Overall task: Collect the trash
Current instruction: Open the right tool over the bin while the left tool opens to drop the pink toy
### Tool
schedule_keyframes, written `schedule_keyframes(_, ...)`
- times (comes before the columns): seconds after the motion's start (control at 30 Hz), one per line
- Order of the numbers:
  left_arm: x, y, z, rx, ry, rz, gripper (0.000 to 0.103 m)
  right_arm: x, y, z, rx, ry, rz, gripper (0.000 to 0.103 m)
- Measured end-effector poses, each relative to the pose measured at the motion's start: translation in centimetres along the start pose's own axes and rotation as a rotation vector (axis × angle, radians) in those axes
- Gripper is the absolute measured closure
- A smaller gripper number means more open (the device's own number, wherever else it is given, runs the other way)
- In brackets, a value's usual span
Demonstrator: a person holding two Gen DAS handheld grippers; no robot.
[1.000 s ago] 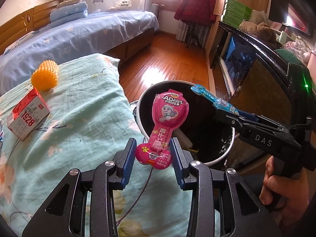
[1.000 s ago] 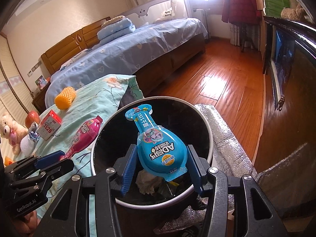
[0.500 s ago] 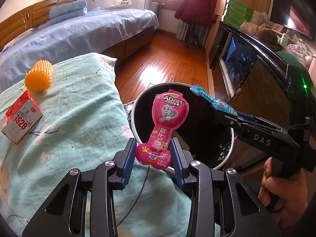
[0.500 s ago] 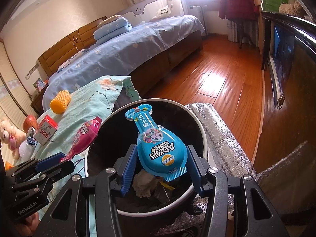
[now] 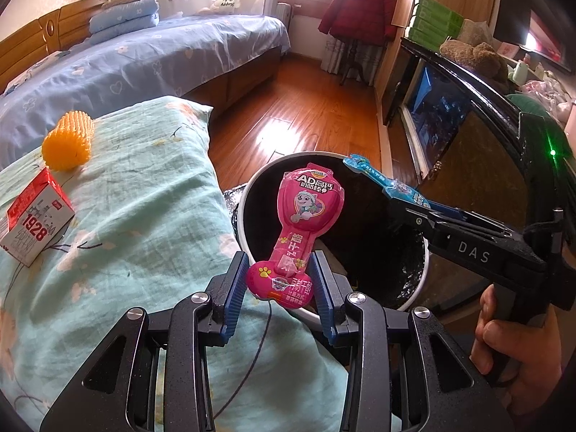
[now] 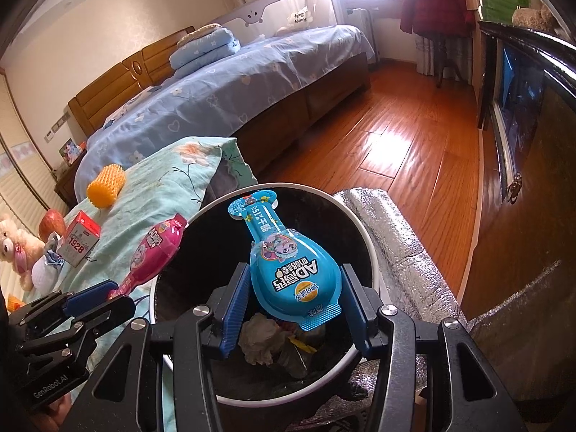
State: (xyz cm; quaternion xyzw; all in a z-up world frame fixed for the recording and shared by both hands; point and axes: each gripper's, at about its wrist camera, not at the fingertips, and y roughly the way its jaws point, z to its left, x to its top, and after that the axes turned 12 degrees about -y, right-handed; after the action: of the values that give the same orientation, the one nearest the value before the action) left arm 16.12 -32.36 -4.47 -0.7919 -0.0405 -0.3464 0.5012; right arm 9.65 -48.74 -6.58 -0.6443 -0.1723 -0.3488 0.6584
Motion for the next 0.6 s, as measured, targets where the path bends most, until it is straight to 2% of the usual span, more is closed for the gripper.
schedule_keyframes(0.1,0.1,0.0,-0.1,-0.01,-0.004,0.0,0.068,0.1,0.1,-0.3,-0.002,0.009,-0.001,0.052)
schedule_keyframes(0.17,0.2,-0.1,0.1,-0.013,-0.015,-0.002,0.057,0.1,0.0,-0.5,0.006,0.019,-0.005,0.051)
schedule_keyframes(0.2,0.2,-0.2,0.2,-0.016,-0.02,-0.006,0.047,0.1,0.0,-0.5,0.013,0.023,-0.007,0.051)
schedule_keyframes(0.23,0.2,-0.5,0.4,-0.015,-0.027,-0.014,0.042,0.1,0.0,-0.6,0.02,0.027,-0.006,0.051)
schedule_keyframes(0.3,0.0,-1.2,0.9,-0.014,-0.04,-0.032,0.042,-0.1,-0.2,-0.5,0.028,0.028,-0.006,0.044)
schedule_keyframes(0.37,-0.2,-1.7,1.7,-0.012,-0.057,-0.039,0.042,-0.1,-0.4,-0.2,0.036,0.032,-0.014,0.031)
schedule_keyframes(0.5,-1.0,-2.8,3.8,0.002,-0.108,-0.048,0.039,-0.2,-0.8,0.8,0.054,0.027,-0.025,0.027)
schedule_keyframes(0.6,-1.8,-3.5,5.4,0.02,-0.144,-0.055,0.037,-0.3,-1.3,2.1,0.076,0.015,-0.036,0.02)
